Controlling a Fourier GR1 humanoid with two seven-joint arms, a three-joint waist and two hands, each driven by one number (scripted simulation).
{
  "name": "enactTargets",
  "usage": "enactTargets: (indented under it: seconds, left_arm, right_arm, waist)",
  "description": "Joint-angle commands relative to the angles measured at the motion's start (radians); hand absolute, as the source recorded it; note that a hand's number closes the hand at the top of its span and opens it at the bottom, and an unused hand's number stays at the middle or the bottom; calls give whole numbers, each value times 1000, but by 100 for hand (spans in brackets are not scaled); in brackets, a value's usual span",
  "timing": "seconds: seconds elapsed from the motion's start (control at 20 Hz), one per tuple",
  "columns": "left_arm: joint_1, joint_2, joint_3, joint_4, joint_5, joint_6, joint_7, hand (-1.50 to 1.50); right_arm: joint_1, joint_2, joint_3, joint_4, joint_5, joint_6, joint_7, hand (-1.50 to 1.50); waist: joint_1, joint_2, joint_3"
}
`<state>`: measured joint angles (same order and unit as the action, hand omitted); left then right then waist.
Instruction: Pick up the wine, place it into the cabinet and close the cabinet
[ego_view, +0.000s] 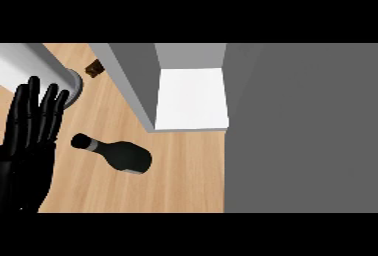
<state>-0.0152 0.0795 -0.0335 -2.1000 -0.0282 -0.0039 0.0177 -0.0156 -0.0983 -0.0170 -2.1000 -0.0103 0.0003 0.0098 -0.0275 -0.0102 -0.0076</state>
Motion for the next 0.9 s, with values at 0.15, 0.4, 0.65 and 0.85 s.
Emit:
enactTargets:
  seconds: [0.15,0.4,0.65,0.85]
  left_arm:
    - [-116,10,-108,36,306,-248,-1,-150]
    - [-50,13,-230,93,585,-414,110,-150]
    - [1,140,-167,-97,863,-414,307,-150]
    - [-25,208,-83,-194,1031,-334,406,-150]
  right_arm:
    - [57,14,22,-48,-25,17,2,-150]
    - [109,-21,185,-74,-136,188,66,-150]
    - [209,-35,232,-333,-154,147,239,-150]
    - [310,-42,270,-479,-160,140,294,-150]
  waist:
    - [-22,11,6]
    - [-12,12,6]
    - [22,1,6]
    - [21,5,7]
